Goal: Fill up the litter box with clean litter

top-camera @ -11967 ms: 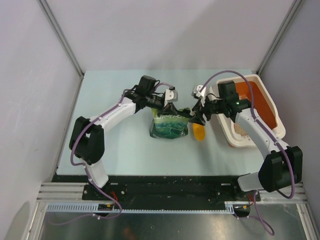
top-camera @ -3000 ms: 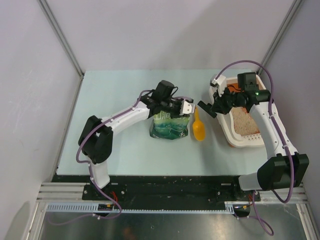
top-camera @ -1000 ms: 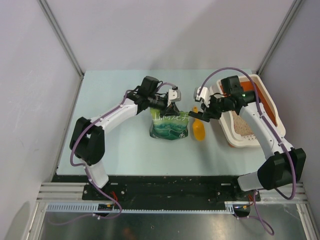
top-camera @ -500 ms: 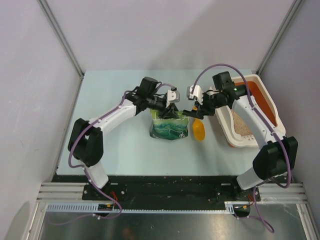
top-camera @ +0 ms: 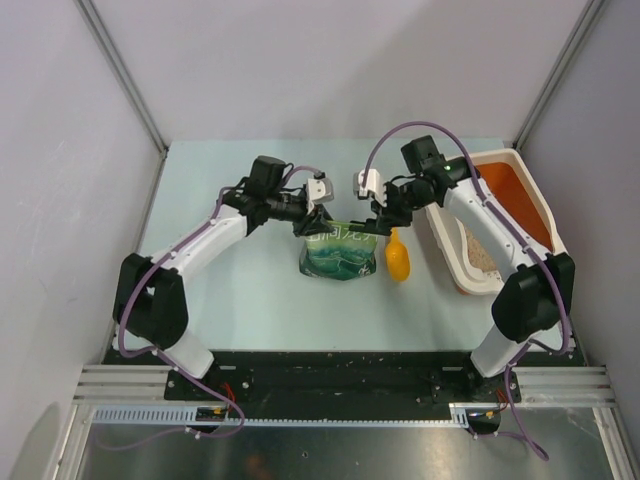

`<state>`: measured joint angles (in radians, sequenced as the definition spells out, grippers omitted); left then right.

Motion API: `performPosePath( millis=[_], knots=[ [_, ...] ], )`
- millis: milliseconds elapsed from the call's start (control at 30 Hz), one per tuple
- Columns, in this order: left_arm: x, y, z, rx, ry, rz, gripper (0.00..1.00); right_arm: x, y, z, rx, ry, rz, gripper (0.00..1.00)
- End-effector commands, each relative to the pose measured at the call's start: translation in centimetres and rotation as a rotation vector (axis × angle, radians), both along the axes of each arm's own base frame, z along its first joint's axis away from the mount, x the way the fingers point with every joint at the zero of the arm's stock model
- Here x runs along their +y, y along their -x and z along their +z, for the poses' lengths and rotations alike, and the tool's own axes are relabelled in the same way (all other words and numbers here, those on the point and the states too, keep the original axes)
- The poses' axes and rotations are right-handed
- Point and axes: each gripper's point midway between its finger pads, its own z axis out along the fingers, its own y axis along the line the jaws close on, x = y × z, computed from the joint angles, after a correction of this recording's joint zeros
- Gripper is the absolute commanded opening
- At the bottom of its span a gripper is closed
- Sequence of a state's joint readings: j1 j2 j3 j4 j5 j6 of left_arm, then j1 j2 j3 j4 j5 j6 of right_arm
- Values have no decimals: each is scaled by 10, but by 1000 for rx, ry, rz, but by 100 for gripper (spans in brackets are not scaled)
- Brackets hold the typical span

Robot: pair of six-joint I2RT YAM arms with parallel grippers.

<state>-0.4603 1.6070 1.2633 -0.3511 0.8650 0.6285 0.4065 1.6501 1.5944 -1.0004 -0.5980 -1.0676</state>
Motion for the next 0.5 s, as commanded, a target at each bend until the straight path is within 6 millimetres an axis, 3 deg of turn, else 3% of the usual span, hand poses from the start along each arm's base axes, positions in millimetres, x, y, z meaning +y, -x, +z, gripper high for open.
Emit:
performPosePath(
  millis=[0, 200, 467],
  knots=[
    [9, 1, 11, -39, 2, 15, 31, 16, 6, 8, 4, -6, 57, 0],
    [8, 2, 9, -24, 11, 3, 18, 24, 11, 5, 28, -12, 71, 0],
    [7, 4, 10, -22, 17, -4, 14, 36, 18, 4, 56, -35, 95, 0]
  ],
)
